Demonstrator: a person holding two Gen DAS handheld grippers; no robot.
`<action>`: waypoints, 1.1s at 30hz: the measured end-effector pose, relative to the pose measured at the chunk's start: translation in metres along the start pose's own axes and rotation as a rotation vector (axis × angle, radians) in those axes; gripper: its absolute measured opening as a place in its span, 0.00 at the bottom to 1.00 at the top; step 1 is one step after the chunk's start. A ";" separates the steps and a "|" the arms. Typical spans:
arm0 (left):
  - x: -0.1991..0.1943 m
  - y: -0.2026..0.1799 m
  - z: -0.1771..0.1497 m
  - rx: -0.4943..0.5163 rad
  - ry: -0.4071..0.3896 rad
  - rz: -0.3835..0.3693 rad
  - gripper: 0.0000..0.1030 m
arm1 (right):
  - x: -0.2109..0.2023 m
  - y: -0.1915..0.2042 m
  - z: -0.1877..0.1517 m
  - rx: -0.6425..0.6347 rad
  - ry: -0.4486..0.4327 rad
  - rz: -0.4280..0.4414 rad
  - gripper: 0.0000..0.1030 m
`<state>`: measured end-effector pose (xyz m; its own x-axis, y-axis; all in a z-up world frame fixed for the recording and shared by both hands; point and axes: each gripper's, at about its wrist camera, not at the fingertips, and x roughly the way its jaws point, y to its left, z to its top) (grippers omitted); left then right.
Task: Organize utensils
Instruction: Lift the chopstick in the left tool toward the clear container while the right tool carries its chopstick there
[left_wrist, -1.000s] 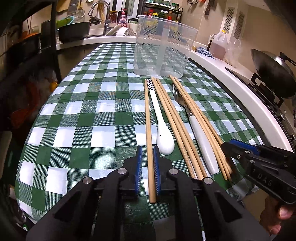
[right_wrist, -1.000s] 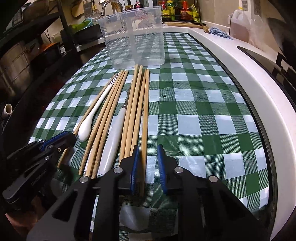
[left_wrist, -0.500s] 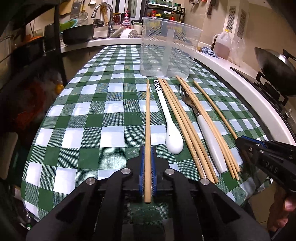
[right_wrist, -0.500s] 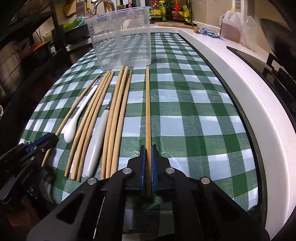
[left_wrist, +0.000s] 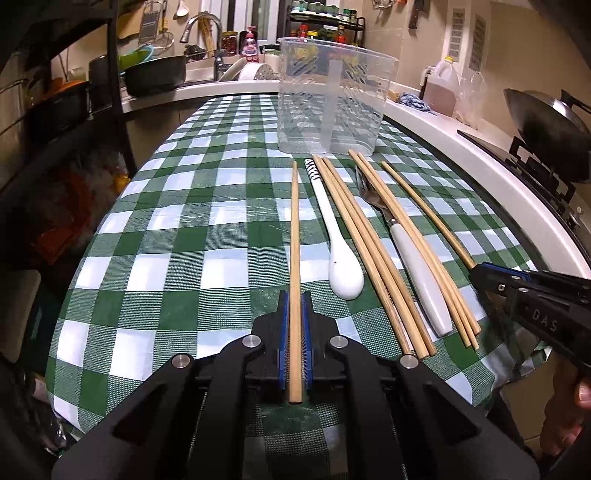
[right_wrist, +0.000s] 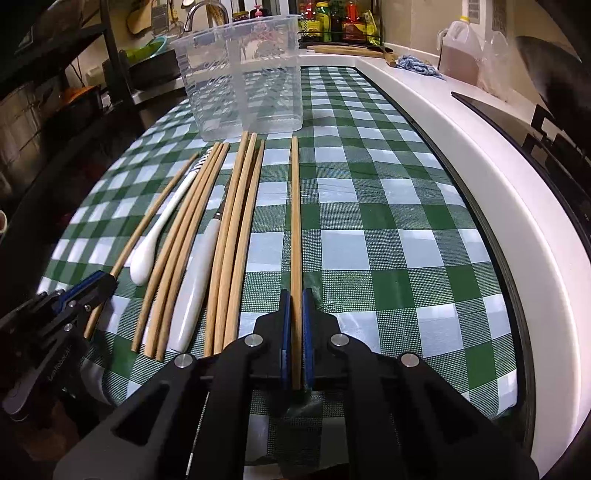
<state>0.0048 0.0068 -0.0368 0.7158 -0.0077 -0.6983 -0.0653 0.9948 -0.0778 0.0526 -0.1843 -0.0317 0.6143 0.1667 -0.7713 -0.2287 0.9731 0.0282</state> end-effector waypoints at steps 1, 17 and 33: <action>-0.001 0.001 0.002 -0.001 -0.007 0.001 0.06 | -0.004 0.000 0.001 -0.004 -0.019 -0.007 0.06; -0.063 0.000 0.028 0.056 -0.230 0.017 0.06 | -0.077 0.002 0.025 -0.081 -0.292 -0.056 0.06; -0.092 0.025 0.109 -0.027 -0.325 -0.072 0.06 | -0.115 -0.003 0.078 -0.043 -0.374 0.022 0.06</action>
<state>0.0136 0.0433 0.1029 0.9034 -0.0408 -0.4269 -0.0219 0.9898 -0.1408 0.0418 -0.1943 0.1070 0.8406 0.2414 -0.4849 -0.2713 0.9625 0.0089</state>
